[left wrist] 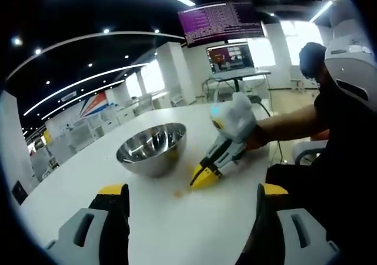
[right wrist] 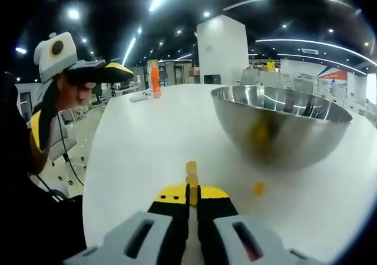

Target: Pick up the QQ candy scattered on the table and place it into the stainless steel bowl on the table

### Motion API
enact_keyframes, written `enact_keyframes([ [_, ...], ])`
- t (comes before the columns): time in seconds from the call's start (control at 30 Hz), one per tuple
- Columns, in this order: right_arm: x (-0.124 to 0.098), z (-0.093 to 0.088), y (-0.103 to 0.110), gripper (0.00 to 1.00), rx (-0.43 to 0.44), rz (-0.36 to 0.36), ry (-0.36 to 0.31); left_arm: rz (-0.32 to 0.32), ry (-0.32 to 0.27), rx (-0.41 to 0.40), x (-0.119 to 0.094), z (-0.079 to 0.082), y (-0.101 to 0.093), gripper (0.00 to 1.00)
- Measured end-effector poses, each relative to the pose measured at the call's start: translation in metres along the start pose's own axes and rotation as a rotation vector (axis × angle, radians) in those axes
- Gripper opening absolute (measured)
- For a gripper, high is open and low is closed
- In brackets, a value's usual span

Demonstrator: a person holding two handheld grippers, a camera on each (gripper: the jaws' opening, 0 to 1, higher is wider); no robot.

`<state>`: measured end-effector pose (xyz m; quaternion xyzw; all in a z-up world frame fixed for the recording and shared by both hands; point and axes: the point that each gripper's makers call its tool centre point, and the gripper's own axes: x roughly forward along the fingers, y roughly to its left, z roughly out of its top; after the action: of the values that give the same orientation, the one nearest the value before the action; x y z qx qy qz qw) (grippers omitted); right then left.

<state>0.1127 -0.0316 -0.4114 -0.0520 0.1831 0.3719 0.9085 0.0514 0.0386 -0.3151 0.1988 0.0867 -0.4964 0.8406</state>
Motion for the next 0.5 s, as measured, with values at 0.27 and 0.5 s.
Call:
enact_keyframes([
  [0.27, -0.025, 0.032, 0.012, 0.04, -0.009, 0.001, -0.069, 0.006, 0.001, 0.003, -0.003, -0.001, 0.002, 0.89],
  [0.5, -0.050, 0.070, 0.033, 0.04, -0.085, 0.016, -0.119, 0.014, -0.004, 0.005, -0.004, 0.000, 0.004, 0.89],
])
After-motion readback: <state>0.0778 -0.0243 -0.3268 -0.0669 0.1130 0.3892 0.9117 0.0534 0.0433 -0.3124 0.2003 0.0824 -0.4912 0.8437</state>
